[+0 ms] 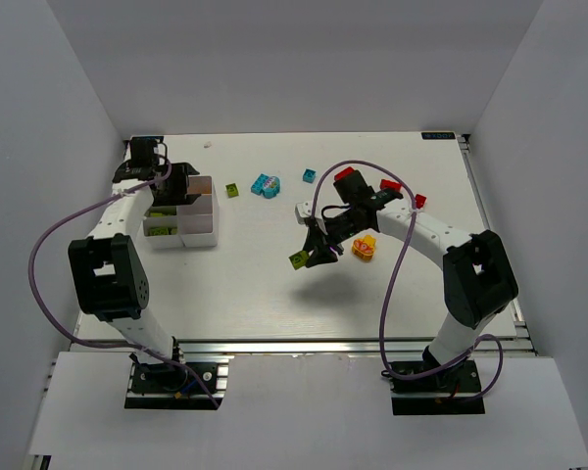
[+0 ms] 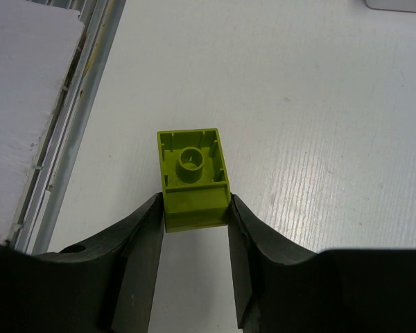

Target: Sort the legos into containers by color

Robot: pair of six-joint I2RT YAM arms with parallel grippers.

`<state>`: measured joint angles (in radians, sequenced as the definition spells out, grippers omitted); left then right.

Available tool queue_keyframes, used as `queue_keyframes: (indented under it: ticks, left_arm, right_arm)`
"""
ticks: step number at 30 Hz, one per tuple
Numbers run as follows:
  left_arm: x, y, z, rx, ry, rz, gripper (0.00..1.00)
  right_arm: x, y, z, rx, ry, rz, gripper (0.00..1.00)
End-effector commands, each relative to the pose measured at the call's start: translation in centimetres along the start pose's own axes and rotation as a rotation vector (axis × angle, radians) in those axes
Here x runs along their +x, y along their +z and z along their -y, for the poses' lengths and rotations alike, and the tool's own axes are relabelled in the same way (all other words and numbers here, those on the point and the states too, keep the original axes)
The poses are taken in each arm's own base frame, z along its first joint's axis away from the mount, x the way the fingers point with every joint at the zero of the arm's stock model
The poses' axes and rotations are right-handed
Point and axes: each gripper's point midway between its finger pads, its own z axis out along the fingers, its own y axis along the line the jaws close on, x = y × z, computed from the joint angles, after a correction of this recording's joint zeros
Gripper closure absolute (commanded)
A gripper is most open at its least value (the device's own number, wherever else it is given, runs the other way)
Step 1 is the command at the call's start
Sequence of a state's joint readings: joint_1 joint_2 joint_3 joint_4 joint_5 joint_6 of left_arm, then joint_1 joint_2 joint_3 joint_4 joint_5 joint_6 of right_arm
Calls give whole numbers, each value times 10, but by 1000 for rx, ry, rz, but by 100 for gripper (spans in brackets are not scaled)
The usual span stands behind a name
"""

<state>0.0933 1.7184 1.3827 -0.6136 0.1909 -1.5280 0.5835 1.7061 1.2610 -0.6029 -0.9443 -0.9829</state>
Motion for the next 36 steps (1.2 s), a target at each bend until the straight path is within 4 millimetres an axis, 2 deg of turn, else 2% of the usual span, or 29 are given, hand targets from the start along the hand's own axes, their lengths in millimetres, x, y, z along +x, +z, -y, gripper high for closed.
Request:
queue_keyframes:
  ticks: [1, 4, 7, 8, 10, 11, 12, 13, 14, 15, 16, 17, 18, 20, 21, 24, 28, 32, 36]
  left_arm:
    - [-1, -19, 23, 71, 11, 9, 36]
    - [5, -36, 36, 138, 74, -6, 39]
    - [23, -64, 46, 269, 256, -63, 47]
    - [32, -80, 47, 378, 366, -73, 48]
    - [58, -102, 37, 496, 469, -186, 46]
    - [67, -113, 23, 574, 527, -210, 45]
    - [74, -118, 11, 589, 553, -245, 40]
    - [84, -124, -3, 607, 590, -309, 36]
    - [90, -127, -12, 633, 608, -341, 34]
    - [95, -124, -40, 616, 594, -384, 28]
    - [102, -131, -47, 655, 592, -428, 26]
    - [105, -132, -56, 666, 589, -444, 23]
    - [109, -132, -77, 664, 577, -463, 18]
    - [114, -140, -84, 713, 569, -489, 17]
    - [117, -137, -96, 705, 560, -507, 16]
    - [130, -151, -102, 764, 578, -543, 16]
    - [141, -159, -105, 815, 595, -567, 16]
    - [156, -174, -103, 892, 609, -602, 17]
    - [170, -184, -105, 937, 603, -644, 19]
  right_arm:
    - [-17, -8, -4, 9, -37, 34, 100]
    - [-23, -11, -3, 13, -49, 48, 100]
    - [-34, -13, 0, 16, -77, 76, 100]
    - [-38, -13, 1, 17, -90, 87, 100]
    - [-51, -14, 3, 24, -122, 131, 100]
    - [-57, -16, 4, 31, -133, 147, 100]
    - [-62, -16, 4, 30, -107, 164, 100]
    - [-71, -17, 11, 55, -140, 189, 100]
    - [-78, -19, 13, 69, -149, 205, 100]
    - [-79, -19, 15, 79, -141, 214, 100]
    - [-92, -21, 21, 109, -154, 245, 100]
    - [-96, -22, 24, 127, -152, 257, 100]
    - [-95, -21, 27, 150, -142, 260, 100]
    - [-115, -23, 32, 194, -165, 309, 100]
    - [-118, -24, 37, 229, -158, 313, 100]
    - [-134, -24, 43, 262, -117, 368, 100]
    - [-146, -9, 38, 210, -22, 404, 100]
    - [-147, 9, 28, 166, 42, 404, 100]
    - [-147, 19, 21, 155, 59, 401, 100]
